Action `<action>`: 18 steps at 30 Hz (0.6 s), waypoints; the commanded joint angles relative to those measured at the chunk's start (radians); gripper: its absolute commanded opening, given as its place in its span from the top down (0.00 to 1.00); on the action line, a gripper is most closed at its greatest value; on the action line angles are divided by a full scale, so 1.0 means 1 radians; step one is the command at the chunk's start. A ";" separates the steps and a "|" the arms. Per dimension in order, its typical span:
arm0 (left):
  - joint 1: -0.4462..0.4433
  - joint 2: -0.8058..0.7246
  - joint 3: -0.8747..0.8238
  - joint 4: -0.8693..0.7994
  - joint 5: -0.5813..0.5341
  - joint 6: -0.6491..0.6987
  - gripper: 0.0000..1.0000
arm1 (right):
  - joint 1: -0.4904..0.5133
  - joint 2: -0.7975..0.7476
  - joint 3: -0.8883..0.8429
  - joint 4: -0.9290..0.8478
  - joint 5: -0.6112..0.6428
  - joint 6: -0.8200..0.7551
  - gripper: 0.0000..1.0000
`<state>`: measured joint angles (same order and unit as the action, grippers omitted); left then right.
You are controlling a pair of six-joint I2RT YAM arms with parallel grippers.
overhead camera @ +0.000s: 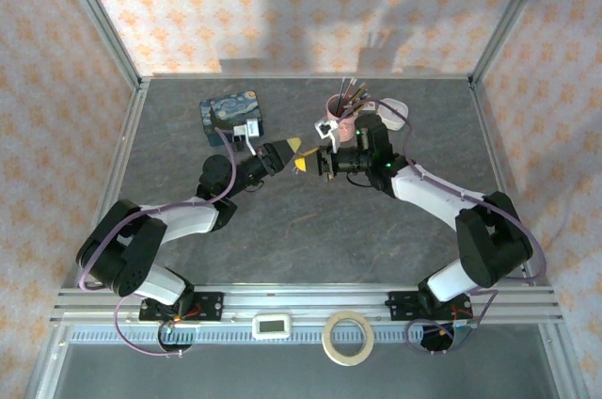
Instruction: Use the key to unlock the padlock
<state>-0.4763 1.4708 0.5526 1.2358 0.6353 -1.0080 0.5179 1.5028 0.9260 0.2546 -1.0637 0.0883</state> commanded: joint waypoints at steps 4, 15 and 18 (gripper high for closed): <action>-0.011 0.004 0.007 -0.033 -0.028 0.052 0.88 | -0.005 -0.015 0.005 0.047 -0.013 0.010 1.00; -0.018 -0.059 0.050 -0.271 -0.136 0.048 1.00 | -0.006 -0.060 0.013 -0.054 0.112 -0.076 0.56; -0.020 -0.087 0.074 -0.383 -0.176 0.052 1.00 | -0.005 -0.121 0.003 -0.095 0.197 -0.140 0.52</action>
<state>-0.4896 1.4326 0.5755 0.9634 0.5110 -0.9672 0.5179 1.4681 0.9234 0.1902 -0.9646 0.0250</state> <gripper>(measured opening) 0.044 0.470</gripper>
